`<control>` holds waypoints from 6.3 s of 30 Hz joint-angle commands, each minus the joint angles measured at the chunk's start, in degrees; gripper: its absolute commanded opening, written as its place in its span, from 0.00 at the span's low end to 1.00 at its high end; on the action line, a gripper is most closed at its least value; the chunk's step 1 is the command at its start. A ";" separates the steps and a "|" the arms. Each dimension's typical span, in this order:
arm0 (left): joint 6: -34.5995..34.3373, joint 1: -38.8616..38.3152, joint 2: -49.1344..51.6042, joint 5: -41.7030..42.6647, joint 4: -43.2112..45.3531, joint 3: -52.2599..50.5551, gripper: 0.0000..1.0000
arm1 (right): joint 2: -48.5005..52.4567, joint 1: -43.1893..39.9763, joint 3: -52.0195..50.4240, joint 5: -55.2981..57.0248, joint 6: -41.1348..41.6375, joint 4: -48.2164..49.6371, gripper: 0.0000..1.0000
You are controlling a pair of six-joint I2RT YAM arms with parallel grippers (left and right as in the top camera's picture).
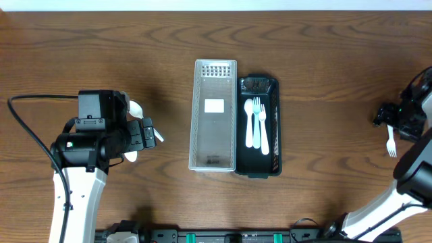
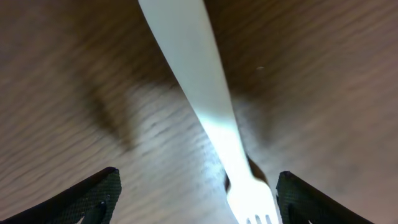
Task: Pack container
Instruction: 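Grasp the last white fork at the right edge with the right gripper, then place the white fork into the dark green basket and withdraw, then reach the left gripper to a white spoon and grasp it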
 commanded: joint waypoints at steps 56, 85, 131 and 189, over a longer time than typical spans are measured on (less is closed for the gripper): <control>0.50 0.28 0.11 -0.48 -0.13 1.29 0.98 | -9.92 8.11 0.46 -7.17 4.70 2.36 0.01; 0.48 0.28 0.11 -0.48 -0.15 1.29 0.98 | -13.29 57.05 0.35 -6.78 14.97 -0.63 0.12; -20.96 0.28 35.06 -5.01 8.35 13.70 0.98 | -23.50 30.01 2.16 -3.98 6.38 -4.07 0.77; -20.72 0.28 52.30 -4.59 14.12 13.42 0.06 | -23.50 29.99 2.14 -3.96 6.36 -5.22 0.78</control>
